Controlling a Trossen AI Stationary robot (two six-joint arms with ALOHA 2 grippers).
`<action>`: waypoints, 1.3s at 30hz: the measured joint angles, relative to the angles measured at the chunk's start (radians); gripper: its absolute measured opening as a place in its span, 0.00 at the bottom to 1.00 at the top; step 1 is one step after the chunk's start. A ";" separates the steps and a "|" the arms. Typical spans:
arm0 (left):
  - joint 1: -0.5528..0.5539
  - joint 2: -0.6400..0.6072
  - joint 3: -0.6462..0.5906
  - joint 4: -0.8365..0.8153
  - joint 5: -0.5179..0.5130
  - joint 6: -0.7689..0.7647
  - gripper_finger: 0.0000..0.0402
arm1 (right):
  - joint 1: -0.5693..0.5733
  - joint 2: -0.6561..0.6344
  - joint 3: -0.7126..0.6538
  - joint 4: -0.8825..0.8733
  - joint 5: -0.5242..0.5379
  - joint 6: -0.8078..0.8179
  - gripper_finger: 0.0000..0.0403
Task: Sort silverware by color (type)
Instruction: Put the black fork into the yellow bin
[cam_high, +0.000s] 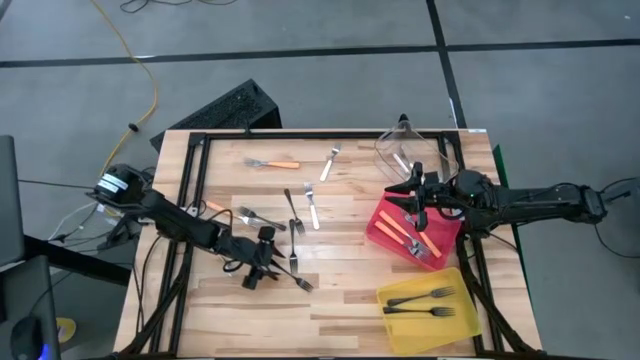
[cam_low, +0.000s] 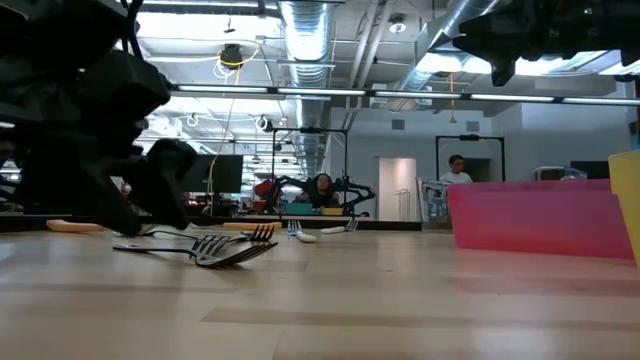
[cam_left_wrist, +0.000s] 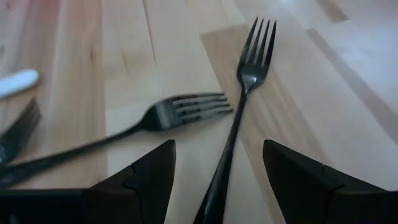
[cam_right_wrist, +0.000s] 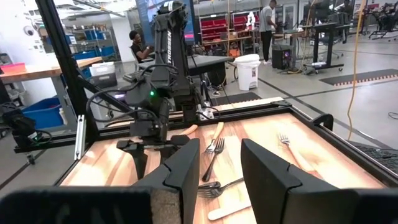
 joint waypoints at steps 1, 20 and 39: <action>0.000 0.010 0.000 0.004 0.000 -0.007 0.56 | 0.000 0.000 0.000 0.000 0.000 0.000 0.35; 0.000 0.216 0.006 0.147 0.057 -0.067 0.29 | 0.000 0.000 0.000 0.000 0.000 0.000 0.35; 0.003 0.200 -0.003 0.176 0.105 -0.145 0.00 | 0.000 0.000 0.000 -0.003 0.000 -0.001 0.35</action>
